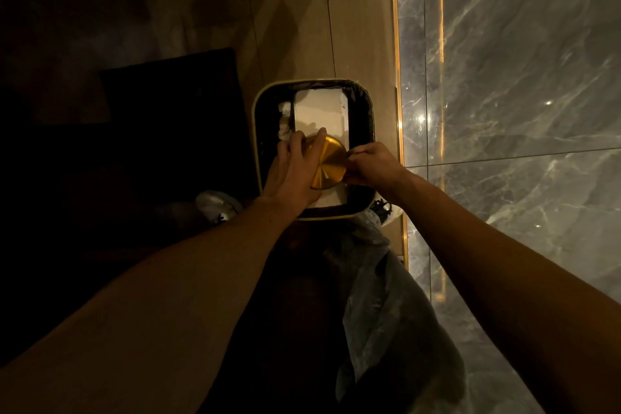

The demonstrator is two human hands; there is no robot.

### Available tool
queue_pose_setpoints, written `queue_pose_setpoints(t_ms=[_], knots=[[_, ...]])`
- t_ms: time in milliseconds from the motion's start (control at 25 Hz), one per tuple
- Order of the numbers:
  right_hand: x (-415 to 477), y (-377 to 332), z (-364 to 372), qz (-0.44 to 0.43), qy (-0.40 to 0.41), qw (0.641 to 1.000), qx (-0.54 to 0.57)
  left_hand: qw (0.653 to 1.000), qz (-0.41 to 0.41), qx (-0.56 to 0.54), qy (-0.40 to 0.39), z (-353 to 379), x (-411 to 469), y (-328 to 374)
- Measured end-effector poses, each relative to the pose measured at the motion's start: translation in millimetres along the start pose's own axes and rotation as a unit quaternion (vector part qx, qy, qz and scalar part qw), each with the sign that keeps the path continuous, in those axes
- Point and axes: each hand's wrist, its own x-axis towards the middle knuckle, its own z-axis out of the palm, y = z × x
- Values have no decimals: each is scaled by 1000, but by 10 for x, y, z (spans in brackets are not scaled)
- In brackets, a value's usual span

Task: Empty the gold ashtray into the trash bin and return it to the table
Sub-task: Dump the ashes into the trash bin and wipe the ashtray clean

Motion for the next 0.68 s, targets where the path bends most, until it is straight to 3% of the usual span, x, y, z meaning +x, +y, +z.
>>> queue_pose_setpoints(t_ms=[120, 240, 400, 480, 600, 680], knots=[[-22, 24, -2, -5, -9, 1000, 9, 1000, -20, -3, 11, 18, 28, 18], [-121, 59, 83, -130, 25, 974, -182, 997, -62, -42, 11, 24, 47, 29], [-266, 225, 176, -383, 100, 810, -432, 993, -51, -104, 23, 10, 30, 13], [-206, 275, 144, -407, 94, 752, -510, 989, -57, -135, 33, -8, 47, -22], [-129, 323, 89, -379, 50, 696, -607, 987, -46, -150, 40, -46, 75, -40], [-117, 343, 79, -366, 46, 679, -634, 988, -44, -140, 40, -64, 85, -38]])
